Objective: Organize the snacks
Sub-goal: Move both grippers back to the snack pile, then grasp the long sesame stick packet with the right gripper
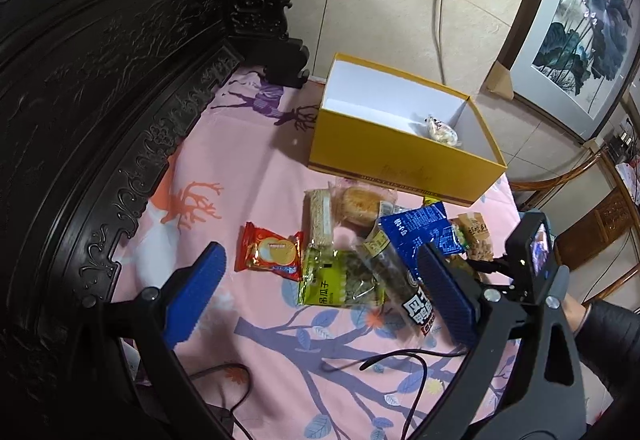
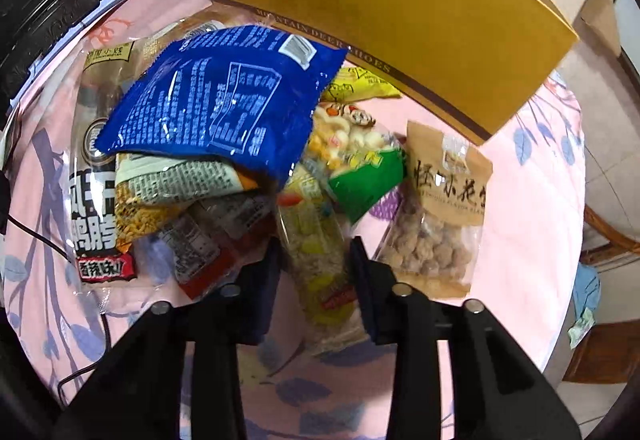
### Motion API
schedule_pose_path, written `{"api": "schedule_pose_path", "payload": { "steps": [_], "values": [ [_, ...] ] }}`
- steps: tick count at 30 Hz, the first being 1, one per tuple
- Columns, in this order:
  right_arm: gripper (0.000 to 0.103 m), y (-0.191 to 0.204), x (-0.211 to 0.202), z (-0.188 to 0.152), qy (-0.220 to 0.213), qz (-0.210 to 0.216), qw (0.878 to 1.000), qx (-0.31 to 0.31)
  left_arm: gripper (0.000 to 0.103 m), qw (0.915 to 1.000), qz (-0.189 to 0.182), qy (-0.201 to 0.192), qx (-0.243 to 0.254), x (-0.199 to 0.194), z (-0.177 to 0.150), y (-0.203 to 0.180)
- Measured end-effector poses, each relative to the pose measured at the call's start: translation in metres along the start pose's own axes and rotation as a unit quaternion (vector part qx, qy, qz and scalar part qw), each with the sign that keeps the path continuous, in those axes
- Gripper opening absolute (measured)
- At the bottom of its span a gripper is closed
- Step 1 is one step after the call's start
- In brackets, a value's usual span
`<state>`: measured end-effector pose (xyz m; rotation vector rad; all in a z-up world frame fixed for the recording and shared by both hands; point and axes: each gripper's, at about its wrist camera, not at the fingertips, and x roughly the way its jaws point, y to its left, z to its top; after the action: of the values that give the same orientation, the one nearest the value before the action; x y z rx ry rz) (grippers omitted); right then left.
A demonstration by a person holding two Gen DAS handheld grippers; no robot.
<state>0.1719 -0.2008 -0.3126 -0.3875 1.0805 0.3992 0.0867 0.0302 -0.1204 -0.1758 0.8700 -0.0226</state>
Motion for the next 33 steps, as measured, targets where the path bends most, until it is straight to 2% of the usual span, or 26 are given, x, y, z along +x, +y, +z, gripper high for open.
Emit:
{"api": "schedule_pose_path", "payload": {
  "steps": [3,8,17,23,31,32,33],
  "values": [
    [0.029,0.006,-0.008,-0.016,0.001,-0.008,1.000,0.009,0.098,0.9999,-0.005,0.017,0.000,0.012,-0.003,-0.003],
    [0.029,0.008,-0.032,-0.058,-0.004,0.009,0.997,0.081,0.098,0.9984,-0.024,0.050,0.009,0.041,-0.013,-0.020],
    [0.029,0.009,-0.077,-0.119,-0.014,0.027,0.978,0.207,0.098,0.9886,-0.055,0.116,0.078,0.105,-0.045,-0.075],
    [0.029,0.016,-0.089,-0.132,-0.019,0.027,0.969,0.245,0.097,0.9826,-0.065,0.159,0.072,0.133,-0.063,-0.092],
    [0.029,0.013,-0.102,-0.141,-0.027,0.029,0.965,0.261,0.095,0.9779,-0.068,0.186,0.068,0.161,-0.074,-0.105],
    [0.029,0.013,-0.103,-0.141,-0.027,0.029,0.964,0.262,0.094,0.9784,-0.068,0.183,0.068,0.163,-0.074,-0.106],
    [0.029,0.012,-0.102,-0.141,-0.027,0.030,0.964,0.262,0.088,0.9792,-0.066,0.179,0.069,0.165,-0.074,-0.105]
  ]
}}
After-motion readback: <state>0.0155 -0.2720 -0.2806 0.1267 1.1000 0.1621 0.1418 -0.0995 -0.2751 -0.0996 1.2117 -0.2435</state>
